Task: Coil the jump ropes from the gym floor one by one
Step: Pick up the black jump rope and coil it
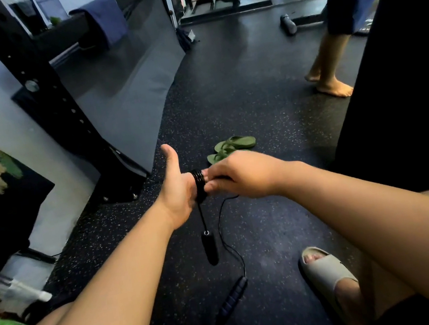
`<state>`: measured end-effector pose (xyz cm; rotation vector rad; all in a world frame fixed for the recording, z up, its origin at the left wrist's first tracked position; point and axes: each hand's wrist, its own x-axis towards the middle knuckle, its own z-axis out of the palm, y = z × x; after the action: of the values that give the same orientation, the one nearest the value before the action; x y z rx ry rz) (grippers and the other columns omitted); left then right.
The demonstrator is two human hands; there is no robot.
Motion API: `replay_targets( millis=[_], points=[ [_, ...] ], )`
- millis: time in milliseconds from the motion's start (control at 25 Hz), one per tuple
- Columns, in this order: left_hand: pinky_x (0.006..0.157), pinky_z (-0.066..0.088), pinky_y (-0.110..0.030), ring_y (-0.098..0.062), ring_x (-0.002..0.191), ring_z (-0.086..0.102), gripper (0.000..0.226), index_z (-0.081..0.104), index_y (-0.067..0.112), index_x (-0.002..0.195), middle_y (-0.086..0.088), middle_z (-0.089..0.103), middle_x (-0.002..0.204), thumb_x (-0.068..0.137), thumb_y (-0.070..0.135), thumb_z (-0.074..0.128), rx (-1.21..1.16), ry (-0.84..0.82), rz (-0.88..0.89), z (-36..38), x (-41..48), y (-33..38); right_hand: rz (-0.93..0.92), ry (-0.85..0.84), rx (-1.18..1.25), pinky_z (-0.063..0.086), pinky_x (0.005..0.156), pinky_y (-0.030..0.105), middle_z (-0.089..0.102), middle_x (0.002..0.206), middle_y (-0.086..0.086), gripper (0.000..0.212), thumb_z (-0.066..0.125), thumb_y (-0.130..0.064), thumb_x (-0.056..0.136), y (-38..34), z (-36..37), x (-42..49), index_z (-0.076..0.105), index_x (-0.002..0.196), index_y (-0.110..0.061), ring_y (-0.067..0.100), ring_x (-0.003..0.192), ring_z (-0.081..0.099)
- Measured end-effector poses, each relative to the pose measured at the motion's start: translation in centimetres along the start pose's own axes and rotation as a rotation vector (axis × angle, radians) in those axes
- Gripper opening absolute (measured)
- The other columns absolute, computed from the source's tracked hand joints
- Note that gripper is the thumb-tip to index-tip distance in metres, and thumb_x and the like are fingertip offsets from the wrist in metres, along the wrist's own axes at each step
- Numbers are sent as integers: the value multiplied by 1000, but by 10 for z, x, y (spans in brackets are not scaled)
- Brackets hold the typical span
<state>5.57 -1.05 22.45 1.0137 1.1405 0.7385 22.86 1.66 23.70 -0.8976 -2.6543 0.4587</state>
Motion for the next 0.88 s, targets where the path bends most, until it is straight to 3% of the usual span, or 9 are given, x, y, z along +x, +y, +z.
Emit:
replay_targets(
  millis=[40,120,200,360,480,600,720,880],
  points=[
    [85,46,-28,-22,82,73,121,73,12,66,-16,74,82,70,88,-21,35,-47,-23,1,-1,0,-10,27,-24,48,63,36,64,73,-9,26,56,-43,97,5,-4,-1,64,83,-22,16,67,59],
    [94,47,-36,-36,99,70,125,73,5,72,-27,72,97,67,92,-16,65,-123,-66,0,1,-1,-66,101,-60,46,63,33,57,73,-13,28,62,-49,93,12,-9,-3,64,82,-23,12,70,57],
    [89,52,-37,-42,93,69,130,68,-4,89,-29,70,91,63,97,-10,58,-196,-119,-2,2,-3,-94,169,-68,42,63,29,55,76,-14,31,64,-52,89,20,-13,-3,64,84,-21,9,73,55],
    [81,55,-38,-36,72,70,127,65,-4,84,-19,68,68,59,99,-6,-14,-290,-108,-3,-3,1,-1,177,0,39,62,31,54,73,-6,33,59,-50,93,44,-1,-6,56,81,-19,12,68,48],
    [79,57,-40,-30,60,67,124,66,-2,81,-13,65,62,56,101,2,-183,-240,-50,-4,-6,2,160,150,182,41,65,31,49,69,-5,33,49,-42,101,48,18,-12,49,75,-21,8,64,45],
    [74,58,-36,-31,63,67,124,66,-1,82,-12,65,63,56,102,3,-287,-176,6,-6,-6,1,319,72,339,39,59,18,49,64,-10,39,41,-40,105,40,32,-13,52,73,-20,-1,55,47],
    [85,54,-37,-31,68,67,123,68,0,87,-12,67,69,57,104,12,-474,-128,116,-9,-7,1,421,4,476,42,55,25,51,54,-9,46,37,-44,105,34,44,-11,59,80,-13,9,49,49],
    [105,46,-41,-34,90,70,115,72,4,94,-13,73,88,64,101,17,-694,-31,342,-16,-5,6,447,-200,454,44,55,28,55,65,8,42,35,-40,106,31,58,-15,62,90,-12,20,57,54]
  ],
)
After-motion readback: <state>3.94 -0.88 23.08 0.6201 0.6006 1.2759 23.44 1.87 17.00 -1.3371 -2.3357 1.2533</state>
